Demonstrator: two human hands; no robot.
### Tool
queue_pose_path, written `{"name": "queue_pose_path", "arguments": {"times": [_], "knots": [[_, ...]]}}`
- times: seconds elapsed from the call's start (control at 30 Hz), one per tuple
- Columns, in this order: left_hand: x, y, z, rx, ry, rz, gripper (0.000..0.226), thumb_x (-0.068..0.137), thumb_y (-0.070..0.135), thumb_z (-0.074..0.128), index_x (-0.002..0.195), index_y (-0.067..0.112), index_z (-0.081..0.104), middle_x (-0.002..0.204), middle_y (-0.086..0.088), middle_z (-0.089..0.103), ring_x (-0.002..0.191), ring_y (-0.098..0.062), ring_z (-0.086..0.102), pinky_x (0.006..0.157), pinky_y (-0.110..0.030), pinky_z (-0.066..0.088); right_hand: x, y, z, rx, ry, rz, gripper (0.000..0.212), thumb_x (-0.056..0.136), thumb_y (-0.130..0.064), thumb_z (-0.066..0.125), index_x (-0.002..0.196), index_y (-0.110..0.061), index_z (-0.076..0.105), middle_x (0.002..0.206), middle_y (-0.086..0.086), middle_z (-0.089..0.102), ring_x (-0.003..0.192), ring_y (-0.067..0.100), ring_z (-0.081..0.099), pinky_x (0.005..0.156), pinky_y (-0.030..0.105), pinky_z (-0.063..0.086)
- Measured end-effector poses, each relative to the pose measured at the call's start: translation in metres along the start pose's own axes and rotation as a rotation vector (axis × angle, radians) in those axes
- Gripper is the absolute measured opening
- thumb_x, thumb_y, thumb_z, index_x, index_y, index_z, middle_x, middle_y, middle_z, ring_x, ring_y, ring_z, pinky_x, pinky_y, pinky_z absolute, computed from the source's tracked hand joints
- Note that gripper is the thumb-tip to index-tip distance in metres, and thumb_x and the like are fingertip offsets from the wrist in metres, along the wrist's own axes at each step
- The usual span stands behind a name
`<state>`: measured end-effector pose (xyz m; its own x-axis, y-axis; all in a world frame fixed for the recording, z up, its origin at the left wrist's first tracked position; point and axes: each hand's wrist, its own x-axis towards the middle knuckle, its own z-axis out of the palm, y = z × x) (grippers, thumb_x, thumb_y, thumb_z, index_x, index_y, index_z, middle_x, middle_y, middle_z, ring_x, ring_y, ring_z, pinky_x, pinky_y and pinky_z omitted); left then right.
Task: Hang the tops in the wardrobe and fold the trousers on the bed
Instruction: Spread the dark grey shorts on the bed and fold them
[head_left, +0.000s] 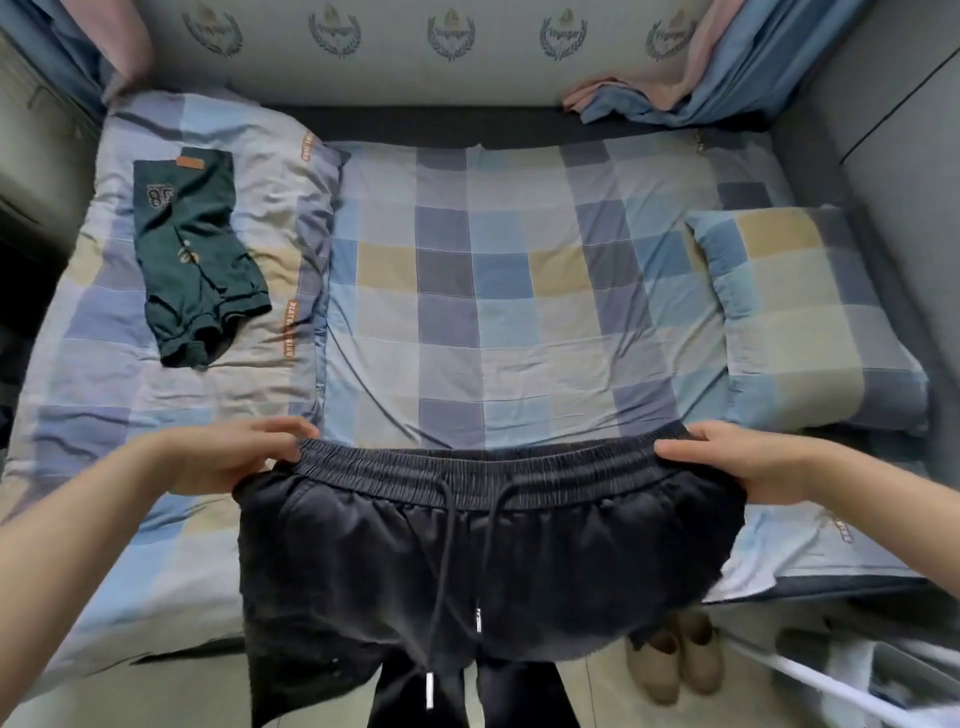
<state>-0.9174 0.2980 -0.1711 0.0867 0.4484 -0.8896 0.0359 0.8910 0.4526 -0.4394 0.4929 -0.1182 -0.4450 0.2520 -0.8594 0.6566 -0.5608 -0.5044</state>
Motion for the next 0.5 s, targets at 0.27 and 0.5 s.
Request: {"name": "queue_pose_path", "arguments": {"times": [0.27,0.5], "knots": [[0.239,-0.025,0.000,0.252,0.726,0.239,0.021,0.084,0.005,0.069,0.103,0.007,0.059,0.095,-0.010,0.064,0.086,-0.024,0.060,0.075,-0.033,0.046,0.252,0.041,-0.047,-0.056,0.493,-0.279,0.007,0.091,-0.017,0.063,0.094,-0.018,0.069,0.099,0.005,0.072,0.093,0.019,0.065,0.081,0.030,0.052],[0.377,-0.079,-0.007,0.355,0.764,0.194,0.029,0.097,0.012,0.055,0.125,0.009,0.054,0.110,-0.018,0.065,0.106,-0.037,0.060,0.091,-0.039,0.044,0.403,0.090,-0.067,-0.123,0.603,-0.184,0.014,0.094,-0.016,0.058,0.107,-0.011,0.062,0.097,0.008,0.068,0.083,0.020,0.063,0.065,0.027,0.047]]}}
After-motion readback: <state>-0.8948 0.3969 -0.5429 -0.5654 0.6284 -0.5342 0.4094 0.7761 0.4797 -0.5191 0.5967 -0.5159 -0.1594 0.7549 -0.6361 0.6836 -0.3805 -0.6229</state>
